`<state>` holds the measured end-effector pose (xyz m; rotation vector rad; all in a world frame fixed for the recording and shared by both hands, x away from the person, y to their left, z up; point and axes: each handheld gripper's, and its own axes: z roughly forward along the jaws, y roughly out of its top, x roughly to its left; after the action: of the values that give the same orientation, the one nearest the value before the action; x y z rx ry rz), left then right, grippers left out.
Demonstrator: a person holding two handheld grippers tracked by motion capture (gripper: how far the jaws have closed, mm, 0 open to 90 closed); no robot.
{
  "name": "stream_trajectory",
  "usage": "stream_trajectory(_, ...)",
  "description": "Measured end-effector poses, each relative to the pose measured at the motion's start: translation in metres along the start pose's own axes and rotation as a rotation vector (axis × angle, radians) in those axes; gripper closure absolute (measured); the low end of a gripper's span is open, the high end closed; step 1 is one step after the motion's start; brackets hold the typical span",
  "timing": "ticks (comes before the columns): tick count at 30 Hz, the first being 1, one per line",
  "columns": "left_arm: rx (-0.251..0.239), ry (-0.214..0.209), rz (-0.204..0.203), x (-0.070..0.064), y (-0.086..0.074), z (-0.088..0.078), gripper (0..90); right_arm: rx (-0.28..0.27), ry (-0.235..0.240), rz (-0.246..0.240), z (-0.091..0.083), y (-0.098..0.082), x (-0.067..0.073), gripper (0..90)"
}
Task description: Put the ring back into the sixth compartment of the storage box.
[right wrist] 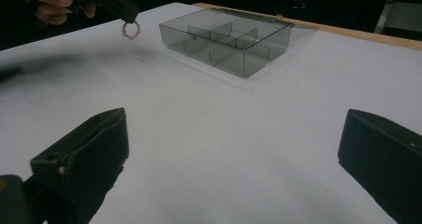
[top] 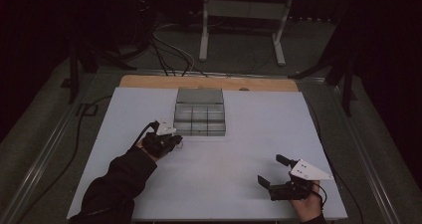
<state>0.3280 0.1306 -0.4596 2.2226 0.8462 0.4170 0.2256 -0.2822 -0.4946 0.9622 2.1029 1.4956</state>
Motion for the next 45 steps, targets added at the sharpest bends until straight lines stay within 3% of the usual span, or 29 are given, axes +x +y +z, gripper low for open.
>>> stream_trajectory(28, -0.032, -0.039, 0.041, -0.002, 0.045, 0.019, 89.9, -0.002, 0.000, 0.006, -0.001, -0.001, 0.000, 0.0)
stream_trajectory(45, -0.045, -0.067, 0.040, -0.002, 0.066, 0.034, 89.9, -0.004, 0.000, 0.006, -0.003, -0.001, -0.001, 0.0)
